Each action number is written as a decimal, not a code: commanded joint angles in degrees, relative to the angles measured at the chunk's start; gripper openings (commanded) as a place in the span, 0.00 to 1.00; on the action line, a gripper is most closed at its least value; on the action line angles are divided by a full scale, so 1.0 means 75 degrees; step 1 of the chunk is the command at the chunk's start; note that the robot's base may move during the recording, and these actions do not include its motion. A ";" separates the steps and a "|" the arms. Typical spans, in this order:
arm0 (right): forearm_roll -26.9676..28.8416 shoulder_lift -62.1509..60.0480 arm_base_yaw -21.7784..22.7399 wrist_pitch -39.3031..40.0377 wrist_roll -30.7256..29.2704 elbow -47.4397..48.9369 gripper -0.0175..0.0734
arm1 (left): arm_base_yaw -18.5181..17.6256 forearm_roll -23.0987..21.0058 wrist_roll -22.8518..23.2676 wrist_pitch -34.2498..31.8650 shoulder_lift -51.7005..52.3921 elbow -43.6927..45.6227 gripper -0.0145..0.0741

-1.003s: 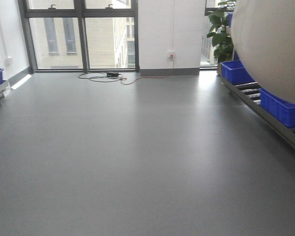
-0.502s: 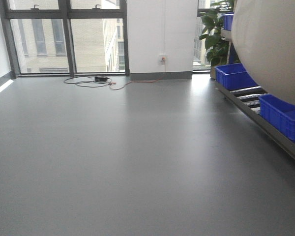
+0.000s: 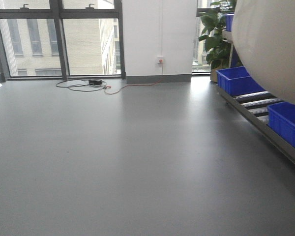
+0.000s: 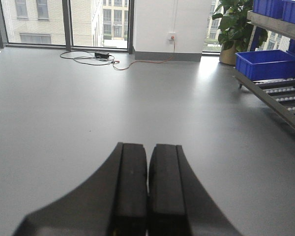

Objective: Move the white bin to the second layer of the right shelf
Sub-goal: 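Drive the base along the blue-crate racks toward the roller shelf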

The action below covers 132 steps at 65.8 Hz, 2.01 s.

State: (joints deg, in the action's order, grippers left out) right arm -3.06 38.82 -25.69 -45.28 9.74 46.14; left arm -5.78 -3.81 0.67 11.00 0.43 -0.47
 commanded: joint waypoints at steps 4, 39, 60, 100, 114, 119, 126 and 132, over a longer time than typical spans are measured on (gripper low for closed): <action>-0.0049 -0.0004 0.0009 0.0655 -0.0010 0.0224 0.25 | -0.0021 -0.0016 0.0074 -0.0676 0.0160 -0.0208 0.26; -0.0049 -0.0004 0.0009 0.0648 -0.0010 0.0224 0.25 | -0.0021 -0.0016 0.0074 -0.0676 0.0160 -0.0208 0.26; -0.0049 -0.0004 0.0009 0.0648 -0.0010 0.0224 0.25 | -0.0021 -0.0016 0.0074 -0.0676 0.0160 -0.0208 0.26; -0.0049 -0.0004 0.0009 0.0651 -0.0010 0.0224 0.25 | -0.0021 -0.0016 0.0074 -0.0676 0.0160 -0.0208 0.26; -0.0049 -0.0004 0.0009 0.0651 -0.0010 0.0224 0.25 | -0.0021 -0.0016 0.0074 -0.0676 0.0160 -0.0208 0.26; -0.0049 -0.0004 0.0009 0.0651 -0.0010 0.0224 0.25 | -0.0021 -0.0016 0.0074 -0.0676 0.0160 -0.0208 0.26; -0.0049 -0.0004 0.0009 0.0651 -0.0010 0.0224 0.25 | -0.0021 -0.0016 0.0074 -0.0676 0.0160 -0.0208 0.26; -0.0049 -0.0004 0.0009 0.0651 -0.0010 0.0224 0.25 | -0.0021 -0.0016 0.0074 -0.0676 0.0160 -0.0208 0.26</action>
State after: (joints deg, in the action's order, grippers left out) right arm -3.06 38.82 -25.69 -45.28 9.74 46.14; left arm -5.78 -3.78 0.67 11.00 0.43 -0.47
